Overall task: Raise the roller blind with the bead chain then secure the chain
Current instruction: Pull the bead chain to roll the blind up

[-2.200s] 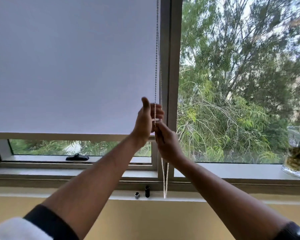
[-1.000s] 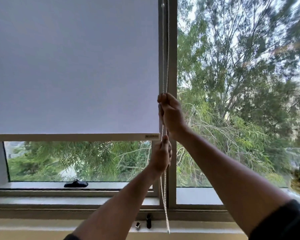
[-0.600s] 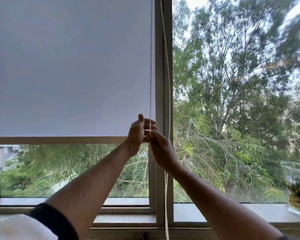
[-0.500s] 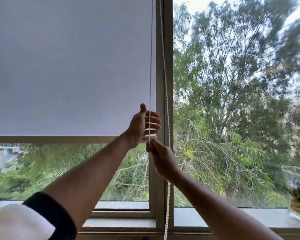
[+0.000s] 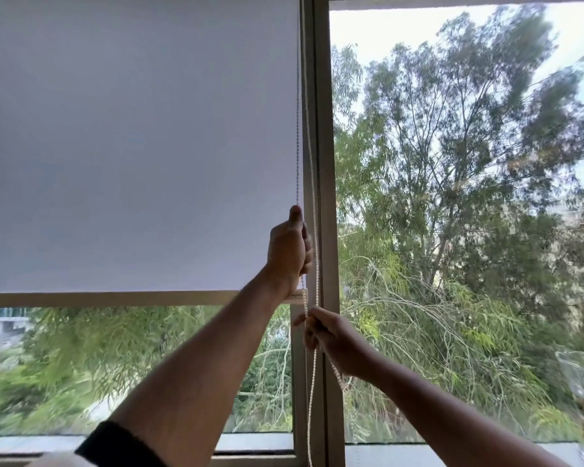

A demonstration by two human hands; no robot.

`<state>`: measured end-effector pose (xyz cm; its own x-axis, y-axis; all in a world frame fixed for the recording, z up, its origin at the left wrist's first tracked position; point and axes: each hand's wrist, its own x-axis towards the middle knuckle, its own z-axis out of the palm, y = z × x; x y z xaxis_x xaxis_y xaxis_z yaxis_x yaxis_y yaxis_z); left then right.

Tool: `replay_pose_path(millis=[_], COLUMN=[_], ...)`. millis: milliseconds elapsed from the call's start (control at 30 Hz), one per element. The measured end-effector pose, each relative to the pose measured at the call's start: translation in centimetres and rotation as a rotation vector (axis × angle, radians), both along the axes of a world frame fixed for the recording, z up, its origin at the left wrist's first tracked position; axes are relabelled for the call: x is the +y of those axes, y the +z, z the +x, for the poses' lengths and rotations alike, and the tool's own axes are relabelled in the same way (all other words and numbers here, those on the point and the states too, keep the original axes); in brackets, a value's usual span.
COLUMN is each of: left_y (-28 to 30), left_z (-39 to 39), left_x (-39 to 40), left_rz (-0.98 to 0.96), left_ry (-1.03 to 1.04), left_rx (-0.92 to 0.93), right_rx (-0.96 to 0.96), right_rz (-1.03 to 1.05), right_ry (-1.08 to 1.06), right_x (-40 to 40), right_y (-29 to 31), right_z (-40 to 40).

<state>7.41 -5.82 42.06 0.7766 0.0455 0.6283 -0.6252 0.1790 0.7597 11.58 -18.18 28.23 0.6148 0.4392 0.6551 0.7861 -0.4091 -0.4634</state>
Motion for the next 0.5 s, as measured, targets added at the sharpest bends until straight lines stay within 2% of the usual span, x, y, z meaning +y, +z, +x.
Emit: replay_pose_path(millis=[67, 267, 367, 500], left_y=[-0.3, -3.2, -4.9, -6.8], left_z=[-0.3, -0.4, -0.2, 0.0], left_x=[-0.7, -2.6, -2.6, -2.3], left_rz=[0.014, 0.071, 0.047, 0.077], left_ry=[0.006, 0.049, 0.039, 0.032], left_rx=[-0.015, -0.065, -0.089, -0.033], right_rx=[0.058, 0.192, 0.240, 0.282], right_rz=[0.095, 0.615, 0.696, 0.756], right_ry=[0.025, 0.182, 0.233, 0.328], right_x=[-0.4, 0.0, 0.3, 1.3], right_y=[1.7, 9.3, 12.1, 16.0], right_z=[-0.2, -2.2, -4.0, -4.9])
